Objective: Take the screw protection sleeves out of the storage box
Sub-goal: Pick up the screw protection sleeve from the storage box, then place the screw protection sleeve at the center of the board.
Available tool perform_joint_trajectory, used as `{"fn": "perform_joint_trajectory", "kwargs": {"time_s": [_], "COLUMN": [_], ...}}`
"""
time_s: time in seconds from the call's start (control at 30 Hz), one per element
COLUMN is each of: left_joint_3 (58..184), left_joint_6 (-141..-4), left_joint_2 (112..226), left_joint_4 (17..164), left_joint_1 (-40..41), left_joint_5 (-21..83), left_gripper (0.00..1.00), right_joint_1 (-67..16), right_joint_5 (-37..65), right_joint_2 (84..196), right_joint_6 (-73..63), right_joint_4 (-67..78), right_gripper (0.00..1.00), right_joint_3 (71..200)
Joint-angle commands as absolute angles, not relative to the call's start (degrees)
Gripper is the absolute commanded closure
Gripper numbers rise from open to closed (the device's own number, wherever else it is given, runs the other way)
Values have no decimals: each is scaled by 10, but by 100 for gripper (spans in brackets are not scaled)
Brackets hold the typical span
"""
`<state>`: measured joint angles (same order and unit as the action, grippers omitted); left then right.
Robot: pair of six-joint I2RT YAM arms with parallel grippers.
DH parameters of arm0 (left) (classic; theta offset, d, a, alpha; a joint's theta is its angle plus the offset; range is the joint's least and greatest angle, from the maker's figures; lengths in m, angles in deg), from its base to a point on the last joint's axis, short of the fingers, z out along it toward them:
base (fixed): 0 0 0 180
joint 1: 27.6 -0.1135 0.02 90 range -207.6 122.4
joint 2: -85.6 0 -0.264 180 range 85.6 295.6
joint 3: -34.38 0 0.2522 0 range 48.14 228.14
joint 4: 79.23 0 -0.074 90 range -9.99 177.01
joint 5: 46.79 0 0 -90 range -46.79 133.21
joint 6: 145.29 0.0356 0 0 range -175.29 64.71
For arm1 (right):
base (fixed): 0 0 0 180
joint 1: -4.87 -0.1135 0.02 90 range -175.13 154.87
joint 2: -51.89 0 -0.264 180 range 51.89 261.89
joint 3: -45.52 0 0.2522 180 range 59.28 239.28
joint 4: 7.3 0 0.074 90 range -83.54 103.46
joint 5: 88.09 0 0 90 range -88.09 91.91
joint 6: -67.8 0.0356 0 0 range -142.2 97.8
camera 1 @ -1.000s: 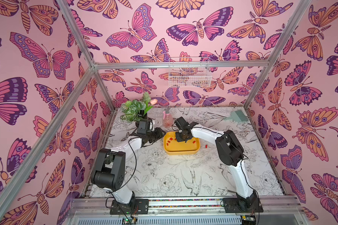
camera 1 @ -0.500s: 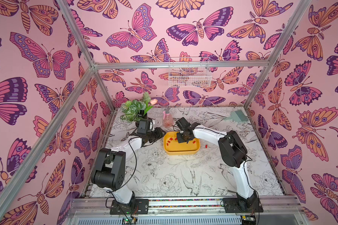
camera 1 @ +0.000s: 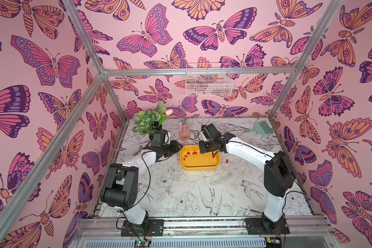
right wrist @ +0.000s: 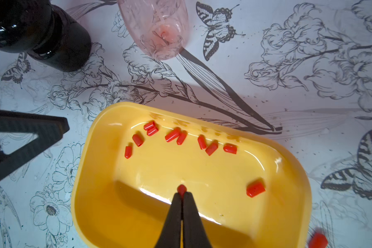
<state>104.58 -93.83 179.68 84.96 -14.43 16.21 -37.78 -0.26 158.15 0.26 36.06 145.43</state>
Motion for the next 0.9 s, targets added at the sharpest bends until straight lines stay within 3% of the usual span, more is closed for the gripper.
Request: {"fn": "perform_joint_trajectory", "kwargs": {"time_s": [0.0, 0.6, 0.87], "left_joint_3": [1058, 1060, 1060], "left_joint_6": [-931, -929, -930], "left_joint_2": [1806, 1808, 1808], "left_joint_4": [836, 837, 836], "left_joint_1": [-142, -141, -140], "left_joint_5": [161, 158, 157], "left_gripper": [51, 51, 51], "right_joint_1": [-369, -258, -202], "right_joint_5": [-10, 17, 39], "right_joint_2": [1544, 1361, 1348], "right_joint_6": [-4, -27, -32], "right_joint_4": [379, 407, 390], "right_gripper": [92, 92, 92], "right_joint_3": [1431, 1253, 1196]}}
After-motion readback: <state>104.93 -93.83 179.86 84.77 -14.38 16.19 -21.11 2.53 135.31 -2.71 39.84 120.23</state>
